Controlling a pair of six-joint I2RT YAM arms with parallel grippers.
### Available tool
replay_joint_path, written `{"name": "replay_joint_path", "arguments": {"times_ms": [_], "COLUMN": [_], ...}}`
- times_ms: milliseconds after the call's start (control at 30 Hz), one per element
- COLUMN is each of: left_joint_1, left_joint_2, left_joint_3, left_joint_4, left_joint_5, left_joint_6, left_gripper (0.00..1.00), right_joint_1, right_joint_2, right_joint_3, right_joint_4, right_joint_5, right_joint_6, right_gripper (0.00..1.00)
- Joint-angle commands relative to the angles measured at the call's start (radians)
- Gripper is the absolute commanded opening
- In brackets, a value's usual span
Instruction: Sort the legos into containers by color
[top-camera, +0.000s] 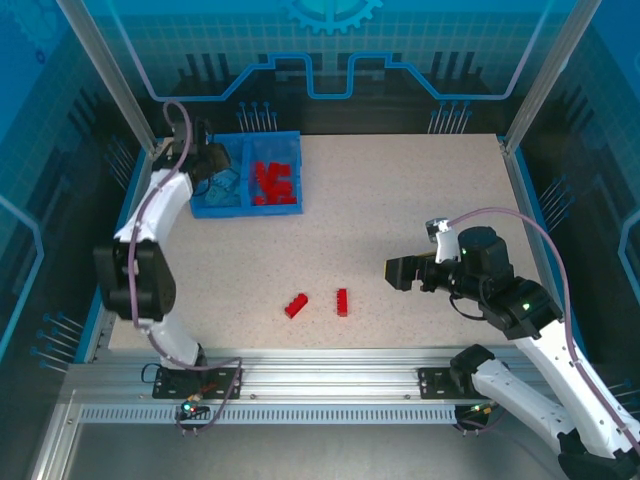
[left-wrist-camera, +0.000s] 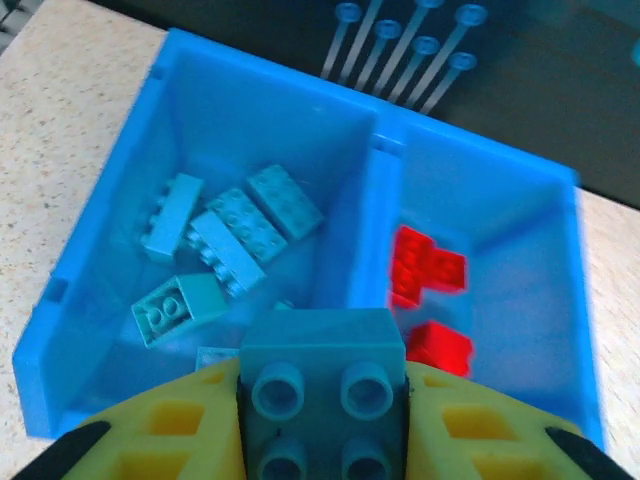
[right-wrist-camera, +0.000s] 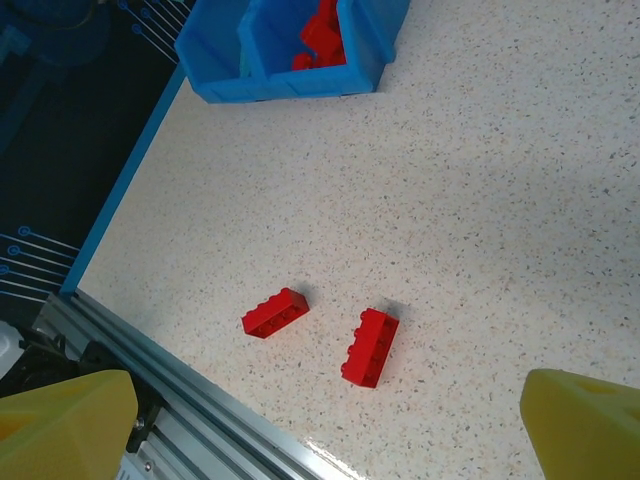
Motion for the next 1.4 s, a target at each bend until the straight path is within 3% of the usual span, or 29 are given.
{"name": "replay_joint_path", "arguments": {"times_ms": [0, 200, 433, 633, 900, 1000, 1100, 1267, 1367], "left_joint_1": [0.010, 0.016, 0.015, 0.013, -0.015, -0.066, -0.126, -0.240, -0.299], "left_joint_2": [0.128, 0.265, 0.232, 0.092, -0.318, -0.496, -0.650, -0.884, -0.983], "left_joint_3": [0.154, 0.256, 0.176, 0.093, -0.152, -0.252, -0.351, -0.535, -0.635], "left_joint_4": [-0.151, -0.213, -0.180, -0.140, -0.036, 0.021, 0.059, -0.008, -0.104], "left_joint_5": [-0.037, -0.079, -0.060, -0.024, 0.072, 0.155, 0.306, 0.611, 0.719], "left_joint_6": [-0.071, -0.096, -0.071, -0.042, -0.020, 0.082, 0.238, 0.642, 0.887], "left_gripper": [0.26, 0.29, 0.42, 0.55, 0.55, 0.56, 0.56, 0.62, 0.68], "right_joint_1": [-0.011, -0.012, -0.012, -0.011, 0.011, 0.057, 0.128, 0.235, 0.285], "right_joint_2": [-0.003, -0.027, -0.008, 0.072, 0.178, 0.247, 0.330, 0.499, 0.594], "right_joint_3": [0.047, 0.054, 0.042, 0.054, 0.049, 0.054, 0.057, 0.070, 0.084], "right_joint_4": [-0.011, -0.037, 0.002, 0.026, 0.018, 0.015, 0.028, 0.056, 0.077], "right_joint_5": [-0.013, 0.004, -0.009, -0.042, -0.017, 0.013, 0.049, 0.113, 0.151], "right_joint_6": [0.017, 0.035, 0.038, 0.031, 0.054, 0.069, 0.091, 0.144, 0.161], "right_gripper": [1.00, 1.00, 1.00, 1.00, 1.00, 0.99, 0.99, 0.93, 0.87]}}
